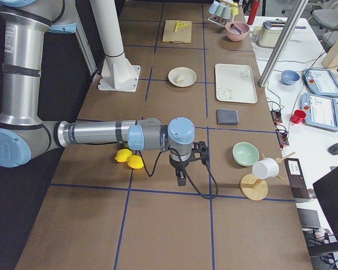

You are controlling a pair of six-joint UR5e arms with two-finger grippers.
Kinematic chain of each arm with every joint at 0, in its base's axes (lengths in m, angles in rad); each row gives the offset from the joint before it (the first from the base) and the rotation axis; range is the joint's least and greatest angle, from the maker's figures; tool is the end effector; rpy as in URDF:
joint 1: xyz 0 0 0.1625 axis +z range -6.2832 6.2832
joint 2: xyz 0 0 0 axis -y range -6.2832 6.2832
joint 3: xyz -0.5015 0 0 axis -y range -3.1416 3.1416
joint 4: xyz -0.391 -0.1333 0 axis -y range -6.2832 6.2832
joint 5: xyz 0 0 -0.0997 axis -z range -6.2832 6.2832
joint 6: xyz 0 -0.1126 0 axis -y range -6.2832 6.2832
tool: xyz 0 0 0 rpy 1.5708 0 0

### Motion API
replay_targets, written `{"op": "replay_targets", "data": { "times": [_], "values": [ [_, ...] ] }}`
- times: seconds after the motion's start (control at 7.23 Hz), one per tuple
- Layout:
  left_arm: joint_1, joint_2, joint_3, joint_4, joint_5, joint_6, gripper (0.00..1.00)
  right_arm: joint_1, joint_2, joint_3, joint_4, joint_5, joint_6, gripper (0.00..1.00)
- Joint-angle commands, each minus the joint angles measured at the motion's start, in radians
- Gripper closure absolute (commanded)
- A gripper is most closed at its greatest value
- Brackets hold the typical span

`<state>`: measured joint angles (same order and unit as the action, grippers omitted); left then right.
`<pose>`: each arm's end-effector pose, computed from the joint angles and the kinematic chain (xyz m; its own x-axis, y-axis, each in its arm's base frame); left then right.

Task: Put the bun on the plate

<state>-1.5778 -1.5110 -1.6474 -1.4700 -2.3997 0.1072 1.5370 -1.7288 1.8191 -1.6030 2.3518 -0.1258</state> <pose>-0.0535 -0.4536 0.7407 0.6721 0.0404 -0.7394 -0.0653 0.9979 -0.0048 0.0400 -0.4163 0.6965 0.6986 -0.1895 0.6900 0.1223 0.9817 0.1458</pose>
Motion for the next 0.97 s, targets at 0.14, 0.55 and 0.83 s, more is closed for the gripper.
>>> {"op": "replay_targets", "data": {
  "times": [0.14,0.55,0.83],
  "values": [
    [-0.001,0.0,0.005,0.0,0.002,0.005,0.0,-0.001,0.0,-0.001,0.0,0.0,0.0,0.0],
    [-0.001,0.009,-0.002,-0.001,0.013,0.002,0.0,-0.002,-0.002,-0.004,-0.002,0.0,0.002,0.0],
    [-0.001,0.012,-0.002,-0.001,0.013,0.002,0.0,0.0,-0.002,-0.004,-0.002,0.0,0.002,0.0]
  ]
}}
